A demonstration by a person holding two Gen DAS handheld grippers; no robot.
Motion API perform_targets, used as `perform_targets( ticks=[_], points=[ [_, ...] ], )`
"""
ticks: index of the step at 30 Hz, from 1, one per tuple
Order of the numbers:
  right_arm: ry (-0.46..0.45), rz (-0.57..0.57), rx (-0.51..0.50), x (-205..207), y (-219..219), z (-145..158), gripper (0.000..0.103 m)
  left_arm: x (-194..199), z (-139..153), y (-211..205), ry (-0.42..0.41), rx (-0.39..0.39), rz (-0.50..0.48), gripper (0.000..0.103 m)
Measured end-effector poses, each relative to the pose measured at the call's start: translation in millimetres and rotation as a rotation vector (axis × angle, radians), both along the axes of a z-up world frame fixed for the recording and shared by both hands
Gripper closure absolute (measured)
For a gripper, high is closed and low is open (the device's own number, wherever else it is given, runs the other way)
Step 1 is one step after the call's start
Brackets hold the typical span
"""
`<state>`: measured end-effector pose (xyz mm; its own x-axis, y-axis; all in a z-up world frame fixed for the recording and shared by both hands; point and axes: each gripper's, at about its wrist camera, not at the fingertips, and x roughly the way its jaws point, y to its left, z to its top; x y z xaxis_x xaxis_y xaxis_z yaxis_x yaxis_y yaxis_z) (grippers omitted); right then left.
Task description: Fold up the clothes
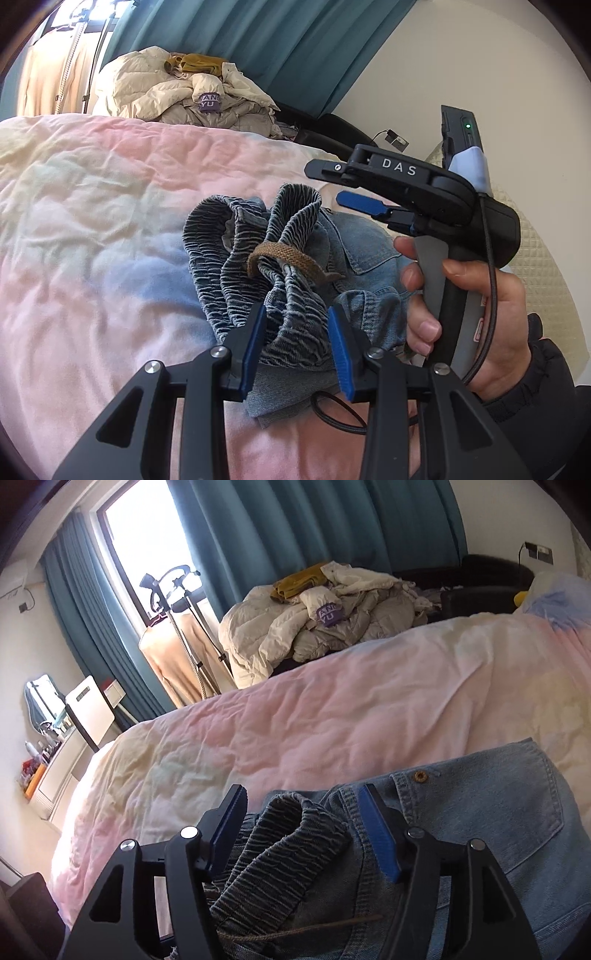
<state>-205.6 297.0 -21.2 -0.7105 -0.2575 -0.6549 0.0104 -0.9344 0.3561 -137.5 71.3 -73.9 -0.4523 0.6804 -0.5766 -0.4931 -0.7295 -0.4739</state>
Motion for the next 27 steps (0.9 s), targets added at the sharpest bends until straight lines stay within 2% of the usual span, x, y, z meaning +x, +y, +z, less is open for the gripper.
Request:
perform_targets(
  ticks=[4,6,9,13,17,19,21,24,27],
  points=[
    [-0.098,0.056,-0.136,-10,0,-27,0.041,-6,-6,-1,-0.018,0.009,0.012,0.068],
    [-0.123,0.06,-0.118,-14,-7,-34,0.042,-9,-11,-2,-0.033,0.023,0.021,0.068],
    [-0.118,0.042,-0.103,-15,-11,-38,0.067,-11,-15,-4,-0.056,0.041,0.035,0.068],
    [-0.092,0.059,-0.09,-14,-15,-35,0.084,-8,-14,-3,-0.042,0.014,0.031,0.07],
    [0.014,0.137,0.007,-5,-40,-11,0.087,-2,-15,-7,-0.047,0.018,0.047,0.077],
    [0.069,0.18,0.052,-1,-53,2,0.087,-1,-17,-15,-0.087,0.058,0.069,0.079],
    [0.101,0.214,0.044,-1,-60,9,0.087,3,-18,-23,-0.117,0.1,0.082,0.079],
    [0.072,0.248,0.029,-11,-64,3,0.087,7,-19,-24,-0.123,0.057,0.103,0.079],
    [-0.001,0.268,0.025,-26,-68,-24,0.086,2,-26,-22,-0.149,0.035,0.114,0.079]
  ],
)
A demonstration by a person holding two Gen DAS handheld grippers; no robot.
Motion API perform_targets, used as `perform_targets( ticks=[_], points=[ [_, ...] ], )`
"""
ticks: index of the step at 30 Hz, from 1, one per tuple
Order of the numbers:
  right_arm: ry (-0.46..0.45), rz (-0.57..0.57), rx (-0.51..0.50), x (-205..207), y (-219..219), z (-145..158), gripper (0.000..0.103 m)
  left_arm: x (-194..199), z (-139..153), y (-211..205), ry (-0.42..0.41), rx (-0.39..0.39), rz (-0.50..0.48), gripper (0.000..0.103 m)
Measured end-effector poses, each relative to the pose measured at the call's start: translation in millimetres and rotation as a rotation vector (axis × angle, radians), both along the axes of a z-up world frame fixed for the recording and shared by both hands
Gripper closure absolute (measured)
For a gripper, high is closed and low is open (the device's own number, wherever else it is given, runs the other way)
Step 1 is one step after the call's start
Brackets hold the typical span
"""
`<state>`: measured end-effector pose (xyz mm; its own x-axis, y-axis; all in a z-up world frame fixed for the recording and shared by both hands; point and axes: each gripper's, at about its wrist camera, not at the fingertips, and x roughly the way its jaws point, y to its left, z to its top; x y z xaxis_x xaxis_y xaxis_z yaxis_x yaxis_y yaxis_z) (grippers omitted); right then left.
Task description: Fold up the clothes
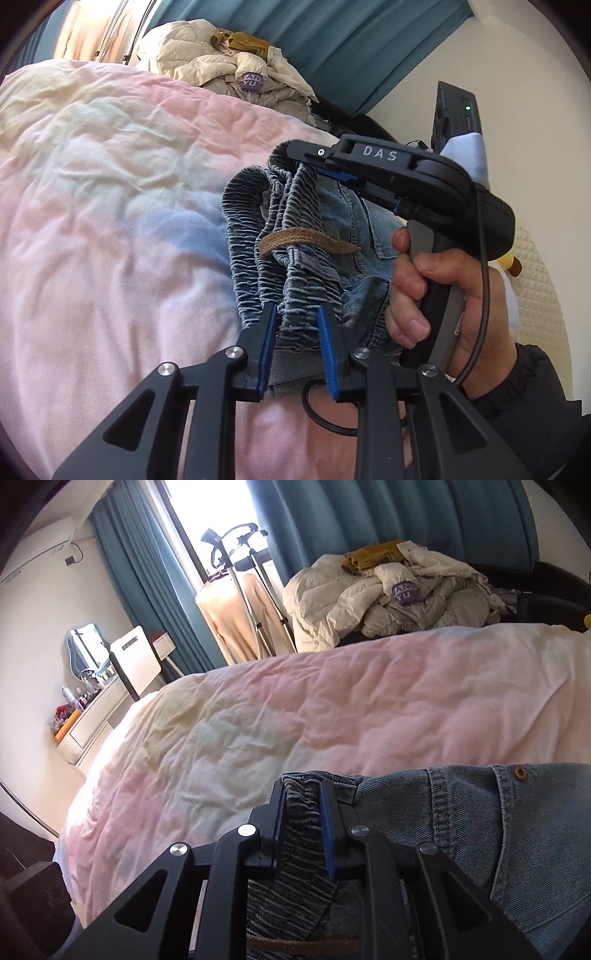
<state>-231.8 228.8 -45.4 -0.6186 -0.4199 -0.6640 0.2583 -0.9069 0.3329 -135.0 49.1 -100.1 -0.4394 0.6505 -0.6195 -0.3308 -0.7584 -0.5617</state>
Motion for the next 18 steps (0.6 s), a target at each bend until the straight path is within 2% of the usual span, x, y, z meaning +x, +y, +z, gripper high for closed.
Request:
perform_targets(
  ticks=[4,7,8,9,10,11,13,15,18],
  points=[
    [-0.026,0.009,-0.031,-8,2,-22,0.081,-8,-10,-5,-0.061,0.039,0.012,0.077],
    [-0.004,0.011,-0.051,0,5,-13,0.075,0,-9,-12,-0.068,0.06,0.043,0.074],
    [0.003,0.004,-0.052,4,7,-8,0.075,4,-7,-15,-0.058,0.06,0.056,0.071],
    [0.009,-0.002,-0.053,7,9,-4,0.075,8,-5,-17,-0.048,0.06,0.069,0.061],
    [0.006,-0.011,-0.069,13,15,1,0.074,12,-4,-17,-0.047,0.063,0.07,0.056],
    [0.004,-0.02,-0.085,18,20,5,0.074,15,-3,-18,-0.046,0.066,0.071,0.055],
    [0.003,-0.037,-0.113,32,32,15,0.074,21,-6,-16,-0.08,0.089,0.046,0.053],
    [0.012,-0.053,-0.124,51,44,27,0.074,23,-13,-14,-0.144,0.152,0.02,0.048],
    [0.076,-0.078,-0.108,88,65,52,0.074,22,-26,-13,-0.237,0.242,0.007,0.044]
  ],
)
